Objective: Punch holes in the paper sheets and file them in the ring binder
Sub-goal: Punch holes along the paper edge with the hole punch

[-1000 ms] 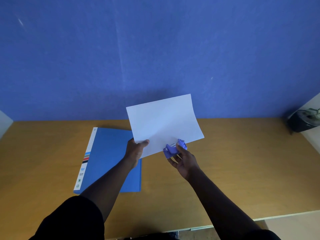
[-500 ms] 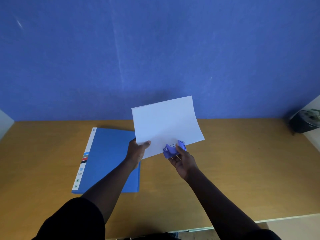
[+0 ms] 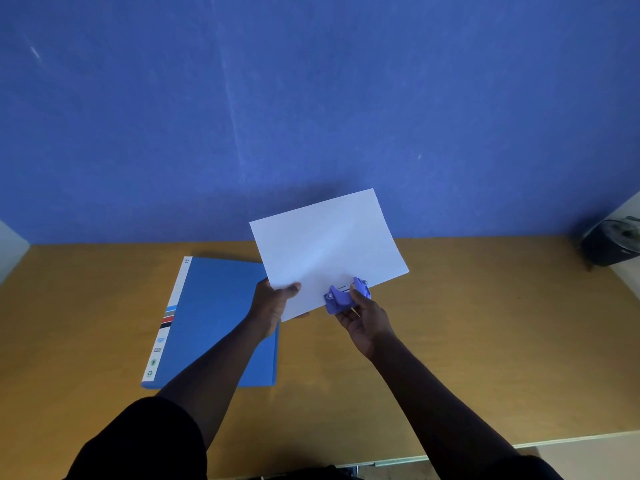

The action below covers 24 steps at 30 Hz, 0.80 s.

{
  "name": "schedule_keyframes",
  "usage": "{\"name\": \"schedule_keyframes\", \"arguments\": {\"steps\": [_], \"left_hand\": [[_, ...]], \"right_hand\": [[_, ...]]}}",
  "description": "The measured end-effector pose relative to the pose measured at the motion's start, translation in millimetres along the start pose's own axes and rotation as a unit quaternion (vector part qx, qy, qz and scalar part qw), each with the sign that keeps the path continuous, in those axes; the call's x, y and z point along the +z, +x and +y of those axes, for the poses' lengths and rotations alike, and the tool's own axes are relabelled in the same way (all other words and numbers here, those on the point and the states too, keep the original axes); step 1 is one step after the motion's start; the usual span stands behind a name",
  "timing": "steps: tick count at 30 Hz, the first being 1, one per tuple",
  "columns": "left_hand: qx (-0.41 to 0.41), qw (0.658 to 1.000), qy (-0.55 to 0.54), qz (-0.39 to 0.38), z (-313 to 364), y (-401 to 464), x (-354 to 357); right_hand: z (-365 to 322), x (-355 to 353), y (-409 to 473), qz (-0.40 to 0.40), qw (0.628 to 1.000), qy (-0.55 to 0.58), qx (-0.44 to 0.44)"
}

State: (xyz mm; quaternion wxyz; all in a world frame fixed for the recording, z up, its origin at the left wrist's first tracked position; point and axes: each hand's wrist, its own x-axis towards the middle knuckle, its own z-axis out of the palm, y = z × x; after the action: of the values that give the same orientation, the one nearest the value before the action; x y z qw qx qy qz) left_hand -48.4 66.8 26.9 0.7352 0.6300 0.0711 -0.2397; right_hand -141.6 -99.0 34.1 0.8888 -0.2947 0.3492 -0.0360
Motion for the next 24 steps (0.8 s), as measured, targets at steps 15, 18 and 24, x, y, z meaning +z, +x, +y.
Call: {"name": "schedule_keyframes", "arguments": {"steps": [15, 18, 24], "left_hand": [[-0.034, 0.999, 0.001, -0.003, 2.4, -1.8, -0.3], [-0.031, 0.999, 0.007, 0.000, 1.9, -2.5, -0.6], [-0.033, 0.999, 0.017, 0.004, 3.0, 0.3, -2.9]], "right_hand": [[2.9, -0.7, 4.8, 0.005, 1.000, -0.007, -0.016], [3.2, 0.1, 4.6, 0.002, 1.000, -0.009, -0.015], [4.3, 1.5, 5.7, -0.016, 1.000, -0.004, -0.010]]}}
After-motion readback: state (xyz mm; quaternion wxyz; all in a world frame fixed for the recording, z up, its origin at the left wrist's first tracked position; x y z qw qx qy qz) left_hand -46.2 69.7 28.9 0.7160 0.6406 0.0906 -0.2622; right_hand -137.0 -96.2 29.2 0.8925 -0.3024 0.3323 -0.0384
